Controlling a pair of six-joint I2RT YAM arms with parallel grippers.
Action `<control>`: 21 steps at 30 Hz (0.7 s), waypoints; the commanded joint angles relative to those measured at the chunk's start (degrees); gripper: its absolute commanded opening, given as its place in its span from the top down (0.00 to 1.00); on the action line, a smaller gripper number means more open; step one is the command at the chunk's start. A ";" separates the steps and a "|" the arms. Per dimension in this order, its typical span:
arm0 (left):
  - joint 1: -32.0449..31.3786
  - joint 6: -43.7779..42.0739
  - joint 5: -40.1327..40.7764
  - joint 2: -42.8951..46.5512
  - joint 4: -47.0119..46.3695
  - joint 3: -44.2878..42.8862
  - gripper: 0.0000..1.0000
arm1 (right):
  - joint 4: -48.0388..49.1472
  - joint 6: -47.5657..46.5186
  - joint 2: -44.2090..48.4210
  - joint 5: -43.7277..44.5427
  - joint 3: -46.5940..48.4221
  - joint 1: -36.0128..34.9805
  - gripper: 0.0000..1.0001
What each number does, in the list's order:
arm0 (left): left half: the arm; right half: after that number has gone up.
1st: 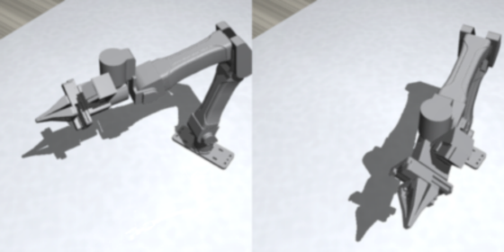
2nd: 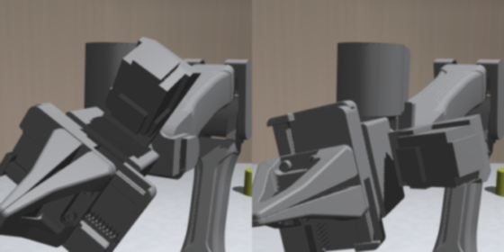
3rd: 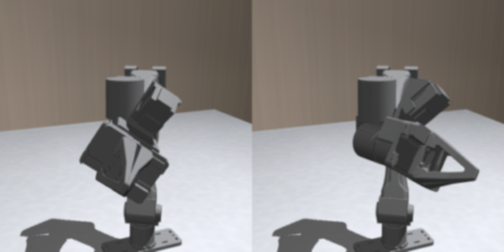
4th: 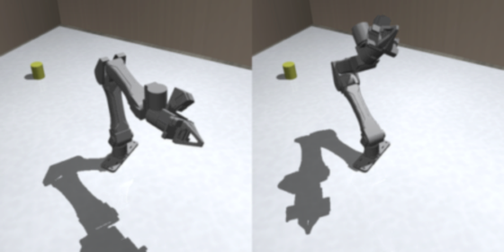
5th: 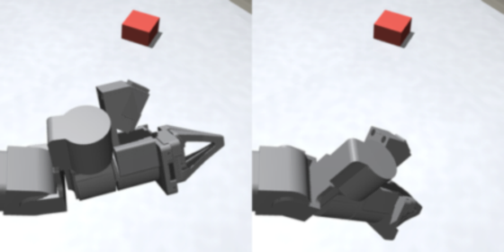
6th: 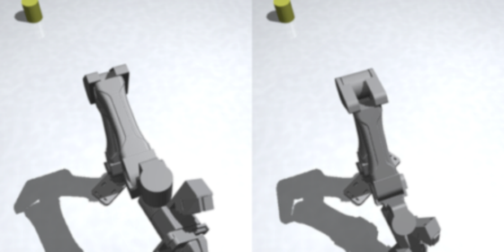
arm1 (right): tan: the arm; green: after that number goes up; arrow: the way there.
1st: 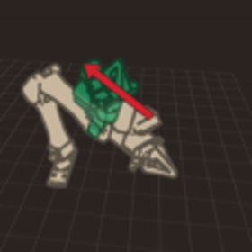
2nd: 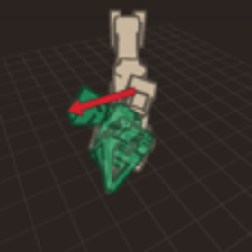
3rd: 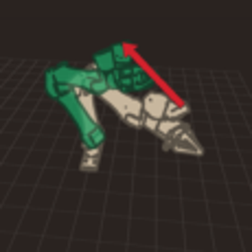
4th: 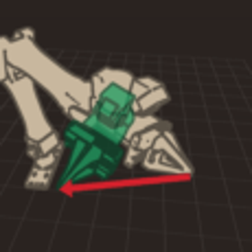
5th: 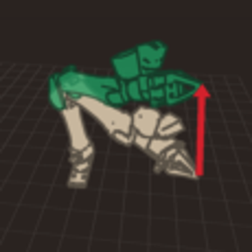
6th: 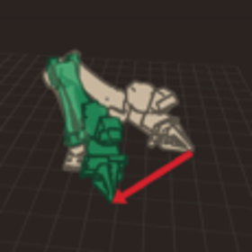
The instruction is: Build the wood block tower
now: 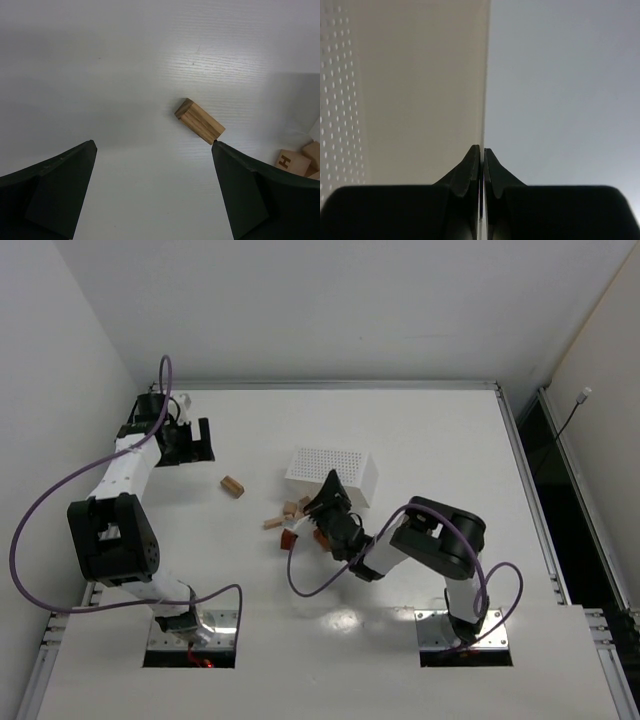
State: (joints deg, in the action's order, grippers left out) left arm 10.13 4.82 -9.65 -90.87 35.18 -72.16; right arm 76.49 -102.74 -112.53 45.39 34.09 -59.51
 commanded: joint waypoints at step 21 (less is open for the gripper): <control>-0.90 -1.30 -2.65 1.13 -0.46 -1.32 0.00 | -9.91 23.95 15.05 27.91 23.22 5.45 1.00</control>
State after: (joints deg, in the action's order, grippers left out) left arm 9.67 4.51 -10.96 -90.91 35.22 -72.16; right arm 70.43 -91.77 -101.91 64.40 55.11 -53.76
